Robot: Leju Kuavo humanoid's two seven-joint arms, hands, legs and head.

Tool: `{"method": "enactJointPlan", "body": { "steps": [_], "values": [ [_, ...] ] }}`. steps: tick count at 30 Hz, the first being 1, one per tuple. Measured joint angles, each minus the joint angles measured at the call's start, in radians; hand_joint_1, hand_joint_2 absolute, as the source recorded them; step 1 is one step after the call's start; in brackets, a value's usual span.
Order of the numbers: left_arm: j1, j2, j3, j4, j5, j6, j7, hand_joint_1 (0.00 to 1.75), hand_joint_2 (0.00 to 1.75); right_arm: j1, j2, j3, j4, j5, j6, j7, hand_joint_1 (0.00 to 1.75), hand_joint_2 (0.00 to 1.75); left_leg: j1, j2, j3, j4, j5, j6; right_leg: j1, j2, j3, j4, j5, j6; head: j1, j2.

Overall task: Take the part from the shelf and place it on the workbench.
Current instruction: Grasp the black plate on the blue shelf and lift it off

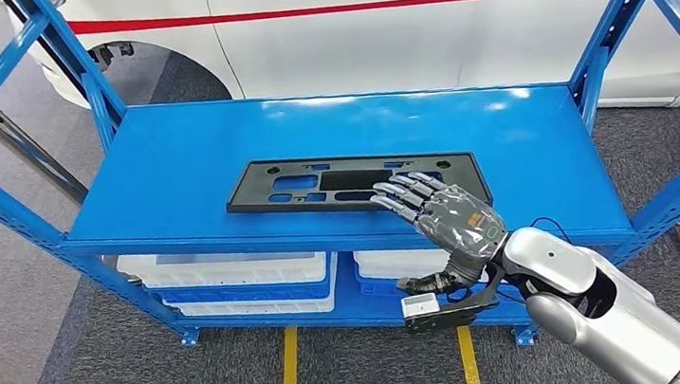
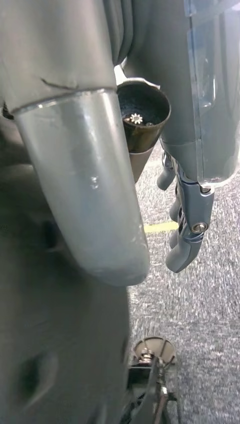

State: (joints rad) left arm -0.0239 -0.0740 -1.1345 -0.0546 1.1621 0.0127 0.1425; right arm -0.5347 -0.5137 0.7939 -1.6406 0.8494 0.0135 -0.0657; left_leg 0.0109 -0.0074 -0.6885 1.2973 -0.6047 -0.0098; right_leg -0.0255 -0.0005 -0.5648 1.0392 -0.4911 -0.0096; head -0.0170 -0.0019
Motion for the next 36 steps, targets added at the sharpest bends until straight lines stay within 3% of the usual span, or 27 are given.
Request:
{"method": "enactJointPlan", "body": {
  "steps": [1, 2, 4, 5, 6, 8, 11, 13, 15, 16, 19, 21, 22, 23, 25, 27, 36],
  "values": [
    [0.001, 0.000, 0.000, 0.000, 0.000, 0.000, 0.000, 0.00, 0.00, 0.001, 0.004, 0.000, 0.003, 0.000, 0.000, 0.000, 0.00, 1.75, 0.000, 0.000, -0.024, 0.018, 0.015, 0.002, 0.002, 0.000, 0.008, 0.000, -0.007, 0.000, 0.000, 0.000],
    [0.001, 0.000, 0.000, 0.000, 0.000, -0.001, 0.001, 0.00, 0.00, 0.002, 0.007, 0.000, 0.006, 0.000, 0.001, 0.000, 0.00, 1.75, -0.001, 0.000, -0.029, -0.002, 0.051, 0.006, 0.003, 0.001, 0.019, 0.000, -0.015, 0.000, 0.000, 0.000],
    [0.003, 0.001, 0.000, 0.000, 0.001, -0.001, 0.002, 0.00, 0.00, 0.003, 0.014, 0.000, 0.010, 0.000, 0.001, 0.000, 0.00, 1.75, -0.004, 0.000, 0.005, -0.122, 0.146, 0.019, 0.004, 0.001, 0.040, -0.001, -0.032, 0.003, 0.001, 0.000],
    [0.004, 0.002, 0.000, 0.001, 0.001, -0.001, 0.003, 0.00, 0.00, 0.003, 0.016, 0.000, 0.012, -0.001, 0.002, 0.000, 0.00, 1.75, -0.008, 0.000, 0.026, -0.180, 0.176, 0.026, 0.006, 0.002, 0.047, -0.002, -0.040, 0.007, 0.001, 0.000],
    [0.003, 0.003, 0.000, 0.001, 0.001, -0.001, 0.003, 0.00, 0.00, 0.004, 0.019, 0.000, 0.014, -0.003, 0.004, 0.002, 0.00, 1.75, -0.012, 0.001, 0.042, -0.220, 0.187, 0.032, 0.007, 0.002, 0.049, -0.003, -0.045, 0.013, 0.001, 0.000],
    [0.002, 0.004, -0.001, 0.002, 0.004, 0.000, 0.004, 0.00, 0.00, 0.008, 0.026, 0.000, 0.017, -0.015, 0.017, 0.011, 0.00, 1.75, -0.017, 0.001, 0.055, -0.252, 0.175, 0.041, 0.009, 0.002, 0.055, -0.006, -0.046, 0.026, 0.001, 0.000],
    [0.002, 0.004, -0.001, 0.002, 0.010, 0.002, 0.005, 0.00, 0.00, 0.012, 0.044, 0.001, 0.021, -0.037, 0.049, 0.032, 0.00, 1.75, -0.011, 0.000, 0.086, -0.278, 0.167, 0.057, 0.006, 0.001, 0.051, 0.021, -0.052, 0.040, 0.003, 0.000],
    [0.002, 0.004, -0.001, 0.002, 0.011, 0.003, 0.004, 0.00, 0.00, 0.014, 0.053, 0.003, 0.025, -0.044, 0.063, 0.041, 0.00, 1.75, -0.010, 0.000, 0.107, -0.286, 0.159, 0.066, 0.004, 0.001, -0.007, 0.121, -0.082, 0.045, 0.005, 0.000],
    [0.001, 0.004, -0.002, 0.002, 0.012, 0.002, 0.003, 0.00, 0.00, 0.019, 0.061, 0.008, 0.032, -0.049, 0.074, 0.048, 0.00, 1.75, -0.011, -0.002, 0.121, -0.287, 0.146, 0.069, 0.004, 0.001, -0.090, 0.229, -0.116, 0.049, 0.005, 0.000],
    [0.000, 0.004, -0.002, 0.002, 0.012, 0.002, 0.002, 0.00, 0.00, 0.021, 0.064, 0.010, 0.035, -0.051, 0.078, 0.050, 0.00, 1.75, -0.011, -0.002, 0.127, -0.287, 0.141, 0.069, 0.004, 0.001, -0.116, 0.257, -0.124, 0.050, 0.005, 0.000],
    [0.001, 0.004, -0.002, 0.002, 0.012, 0.002, 0.002, 0.00, 0.00, 0.023, 0.067, 0.012, 0.038, -0.052, 0.081, 0.052, 0.00, 1.75, -0.011, -0.003, 0.133, -0.287, 0.137, 0.069, 0.004, 0.001, -0.134, 0.269, -0.124, 0.051, 0.005, 0.000],
    [0.001, 0.004, -0.002, 0.002, 0.012, 0.002, 0.002, 0.00, 0.00, 0.023, 0.067, 0.012, 0.038, -0.052, 0.081, 0.052, 0.00, 1.75, -0.011, -0.003, 0.134, -0.287, 0.136, 0.069, 0.004, 0.001, -0.135, 0.268, -0.122, 0.051, 0.005, 0.000],
    [0.001, 0.004, -0.003, 0.002, 0.013, 0.002, 0.002, 0.00, 0.00, 0.023, 0.068, 0.014, 0.040, -0.053, 0.083, 0.052, 0.00, 1.75, -0.011, -0.004, 0.139, -0.287, 0.132, 0.069, 0.004, 0.001, -0.134, 0.254, -0.108, 0.051, 0.005, 0.000],
    [0.001, 0.004, -0.004, 0.002, 0.013, 0.002, 0.002, 0.00, 0.00, 0.023, 0.070, 0.015, 0.042, -0.054, 0.084, 0.052, 0.00, 1.75, -0.011, -0.004, 0.148, -0.287, 0.126, 0.068, 0.004, 0.001, -0.130, 0.223, -0.082, 0.050, 0.005, 0.000],
    [0.000, 0.002, -0.006, 0.001, 0.015, 0.002, -0.002, 0.00, 0.00, 0.023, 0.077, 0.020, 0.051, -0.057, 0.089, 0.054, 0.00, 1.75, -0.013, -0.007, 0.177, -0.287, 0.101, 0.058, 0.012, 0.001, -0.102, 0.087, 0.011, 0.036, 0.004, 0.000],
    [-0.001, 0.001, -0.008, 0.001, 0.020, 0.001, -0.010, 0.00, 0.00, 0.023, 0.084, 0.025, 0.061, -0.062, 0.093, 0.055, 0.00, 1.75, -0.014, -0.008, 0.201, -0.290, 0.082, 0.046, 0.020, 0.004, -0.073, -0.007, 0.068, 0.019, 0.003, 0.000],
    [-0.003, 0.001, -0.008, 0.001, 0.043, 0.012, -0.040, 0.00, 0.00, 0.036, 0.118, 0.067, 0.144, -0.047, 0.105, 0.061, 0.00, 1.75, -0.013, -0.006, 0.224, -0.319, 0.067, 0.038, 0.021, 0.006, -0.058, -0.009, 0.059, 0.006, 0.003, 0.000]
  ]
}}
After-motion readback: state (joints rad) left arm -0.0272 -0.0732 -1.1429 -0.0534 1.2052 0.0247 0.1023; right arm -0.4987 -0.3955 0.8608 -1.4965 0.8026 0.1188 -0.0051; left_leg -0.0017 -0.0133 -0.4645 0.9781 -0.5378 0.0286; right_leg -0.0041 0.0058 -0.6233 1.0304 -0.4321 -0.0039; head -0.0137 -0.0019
